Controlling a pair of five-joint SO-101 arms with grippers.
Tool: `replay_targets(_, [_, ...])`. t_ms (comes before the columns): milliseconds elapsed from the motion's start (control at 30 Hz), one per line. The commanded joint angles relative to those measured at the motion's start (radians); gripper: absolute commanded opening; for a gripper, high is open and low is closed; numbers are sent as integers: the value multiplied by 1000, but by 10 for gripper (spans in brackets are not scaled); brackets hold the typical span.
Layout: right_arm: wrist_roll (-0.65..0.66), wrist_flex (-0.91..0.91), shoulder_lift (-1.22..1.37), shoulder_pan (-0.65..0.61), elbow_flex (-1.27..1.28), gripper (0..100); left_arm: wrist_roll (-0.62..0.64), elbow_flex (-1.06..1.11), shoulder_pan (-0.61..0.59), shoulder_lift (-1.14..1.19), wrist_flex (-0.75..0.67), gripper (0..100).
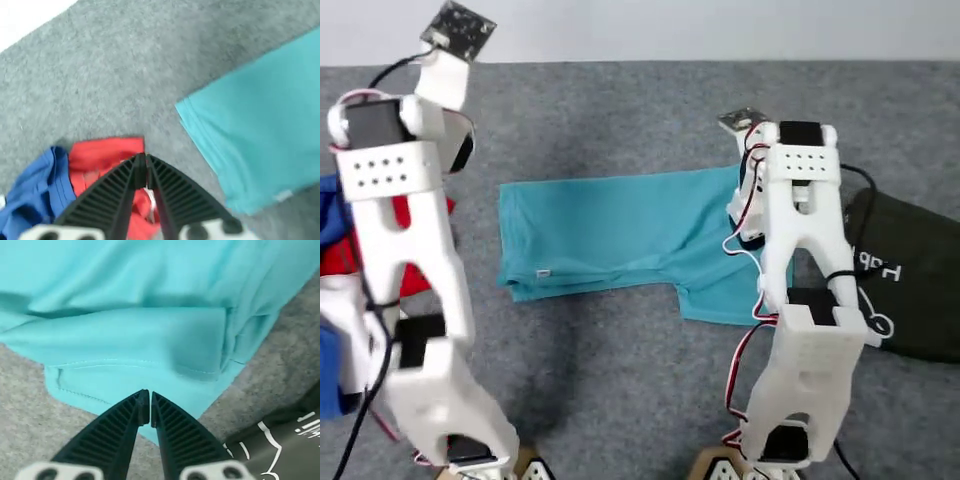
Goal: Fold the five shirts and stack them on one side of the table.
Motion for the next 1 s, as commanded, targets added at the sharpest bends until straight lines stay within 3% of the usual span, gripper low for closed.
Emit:
replay_targets(0, [-26, 10, -39, -31, -12, 17, -26, 206, -6, -213, 26, 6])
replay_targets(200, [-97, 4, 12, -44, -14, 127, -112, 503, -52, -402, 14, 6])
replay_targets(433, [-98, -90, 142, -45, -14, 31, -158, 693, -161, -509, -63, 6])
replay_targets(767, [-95, 122, 148, 56, -9, 10, -222, 742, -221, -548, -77, 7])
replay_targets(967, [-95, 102, 1, 74, 3, 10, -241, 743, -219, -548, -97, 7])
